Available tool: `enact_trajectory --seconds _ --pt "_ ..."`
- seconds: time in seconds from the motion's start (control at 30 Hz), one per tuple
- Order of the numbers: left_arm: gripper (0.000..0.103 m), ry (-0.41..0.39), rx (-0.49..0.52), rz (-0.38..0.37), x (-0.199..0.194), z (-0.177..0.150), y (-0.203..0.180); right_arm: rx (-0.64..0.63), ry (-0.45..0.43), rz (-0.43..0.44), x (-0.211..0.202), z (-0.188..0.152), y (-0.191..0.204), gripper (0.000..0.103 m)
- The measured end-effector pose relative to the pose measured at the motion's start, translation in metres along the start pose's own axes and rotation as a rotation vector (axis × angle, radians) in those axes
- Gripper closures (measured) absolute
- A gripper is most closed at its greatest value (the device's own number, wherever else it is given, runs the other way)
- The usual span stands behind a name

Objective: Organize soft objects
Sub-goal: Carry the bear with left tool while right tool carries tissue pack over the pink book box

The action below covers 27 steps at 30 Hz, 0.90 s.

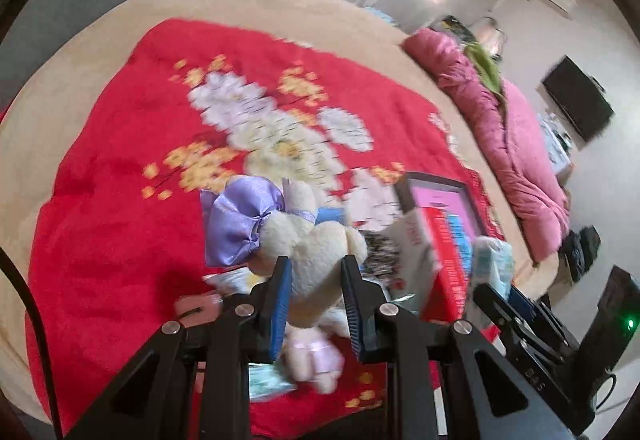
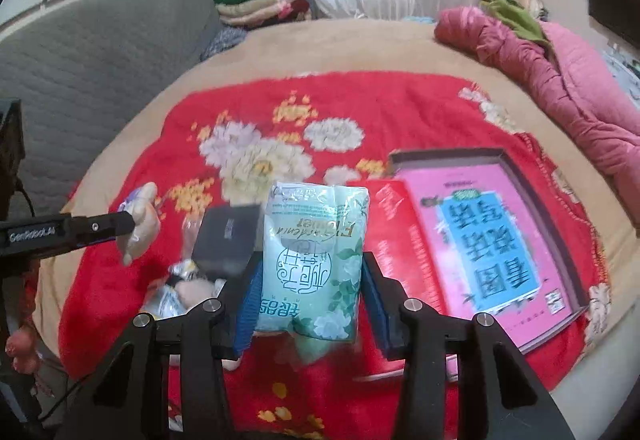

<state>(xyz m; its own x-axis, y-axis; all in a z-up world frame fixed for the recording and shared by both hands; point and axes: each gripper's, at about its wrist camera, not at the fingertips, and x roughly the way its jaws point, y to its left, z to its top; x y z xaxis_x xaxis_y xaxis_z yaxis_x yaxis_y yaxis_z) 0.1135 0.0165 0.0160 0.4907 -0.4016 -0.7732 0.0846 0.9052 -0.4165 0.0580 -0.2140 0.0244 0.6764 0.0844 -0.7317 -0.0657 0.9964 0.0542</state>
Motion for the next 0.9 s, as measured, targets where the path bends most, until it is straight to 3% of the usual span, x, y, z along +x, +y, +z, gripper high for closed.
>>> enact_trajectory --seconds 0.4,0.63,0.9 --pt "0.078 0.023 0.202 -0.1 0.019 0.002 -0.133 0.114 -0.1 -0.133 -0.053 0.014 -0.103 0.055" --pt "0.077 0.09 0.303 -0.151 0.051 -0.008 -0.197 0.2 -0.03 -0.179 -0.051 0.001 -0.18 0.055" --pt "0.077 0.199 0.4 -0.161 0.103 -0.028 -0.25 0.194 0.044 -0.204 -0.027 -0.018 -0.214 0.055"
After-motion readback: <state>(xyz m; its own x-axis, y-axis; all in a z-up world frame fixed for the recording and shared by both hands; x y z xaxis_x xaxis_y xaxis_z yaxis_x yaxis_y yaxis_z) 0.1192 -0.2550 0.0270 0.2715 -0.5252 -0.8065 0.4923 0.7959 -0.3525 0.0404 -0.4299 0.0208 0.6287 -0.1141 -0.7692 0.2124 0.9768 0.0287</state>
